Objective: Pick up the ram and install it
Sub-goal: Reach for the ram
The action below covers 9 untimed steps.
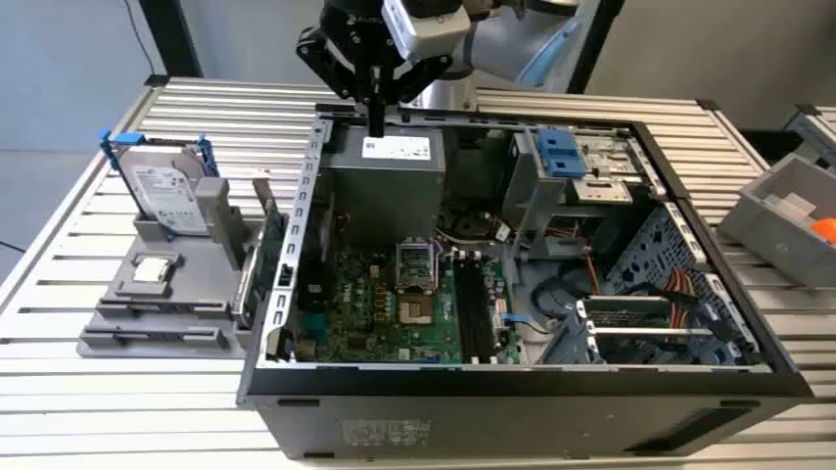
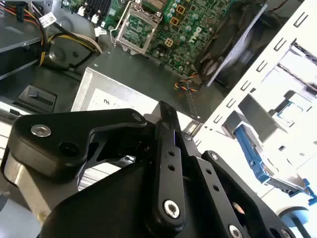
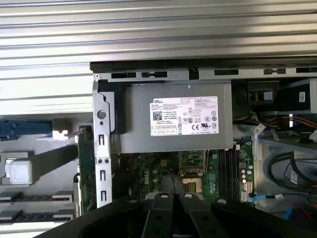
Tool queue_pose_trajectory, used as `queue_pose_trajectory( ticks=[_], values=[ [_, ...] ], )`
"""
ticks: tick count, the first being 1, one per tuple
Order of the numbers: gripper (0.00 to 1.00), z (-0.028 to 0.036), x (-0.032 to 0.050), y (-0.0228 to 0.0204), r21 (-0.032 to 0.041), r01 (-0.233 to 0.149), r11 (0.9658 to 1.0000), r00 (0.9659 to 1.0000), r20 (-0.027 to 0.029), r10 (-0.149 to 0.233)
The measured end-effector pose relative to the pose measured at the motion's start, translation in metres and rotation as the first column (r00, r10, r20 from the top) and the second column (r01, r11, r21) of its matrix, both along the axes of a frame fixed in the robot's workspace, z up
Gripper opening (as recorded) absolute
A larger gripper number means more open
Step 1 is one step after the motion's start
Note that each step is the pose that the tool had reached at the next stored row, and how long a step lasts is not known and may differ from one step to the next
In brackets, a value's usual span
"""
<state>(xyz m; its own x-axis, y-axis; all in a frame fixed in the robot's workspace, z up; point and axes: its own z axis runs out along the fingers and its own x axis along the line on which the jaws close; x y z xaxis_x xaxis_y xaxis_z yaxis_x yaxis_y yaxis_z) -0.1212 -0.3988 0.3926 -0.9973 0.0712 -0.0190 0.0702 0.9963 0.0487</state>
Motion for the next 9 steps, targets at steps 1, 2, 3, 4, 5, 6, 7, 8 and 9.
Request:
queue_pose_trajectory(
  ticks=[1,2,3,4,5,6,7,8,9],
  values=[
    [0.0,0.0,0.0,0.0,0.0,0.0,1.0,1.0,0.0,0.0],
    [0.0,0.0,0.0,0.0,0.0,0.0,1.0,1.0,0.0,0.0],
    [0.0,0.0,0.0,0.0,0.0,0.0,1.0,1.0,0.0,0.0],
    [0.0,0.0,0.0,0.0,0.0001,0.0,1.0,1.0,0.0,0.0],
    [0.0,0.0,0.0,0.0,0.0,0.0,1.0,1.0,0.0,0.0],
    [0.0,0.0,-0.0001,0.0,0.0,0.0,1.0,1.0,0.0,0.0],
    [0.0,0.0,-0.0002,0.0,-0.0001,0.0,1.0,1.0,-0.0001,0.0],
    [0.0,0.0,-0.0003,0.0,-0.0001,0.0,1.0,1.0,-0.0001,0.0],
    [0.0,0.0,-0.0007,0.0,0.0,0.0,1.0,1.0,-0.0001,0.0]
  ],
)
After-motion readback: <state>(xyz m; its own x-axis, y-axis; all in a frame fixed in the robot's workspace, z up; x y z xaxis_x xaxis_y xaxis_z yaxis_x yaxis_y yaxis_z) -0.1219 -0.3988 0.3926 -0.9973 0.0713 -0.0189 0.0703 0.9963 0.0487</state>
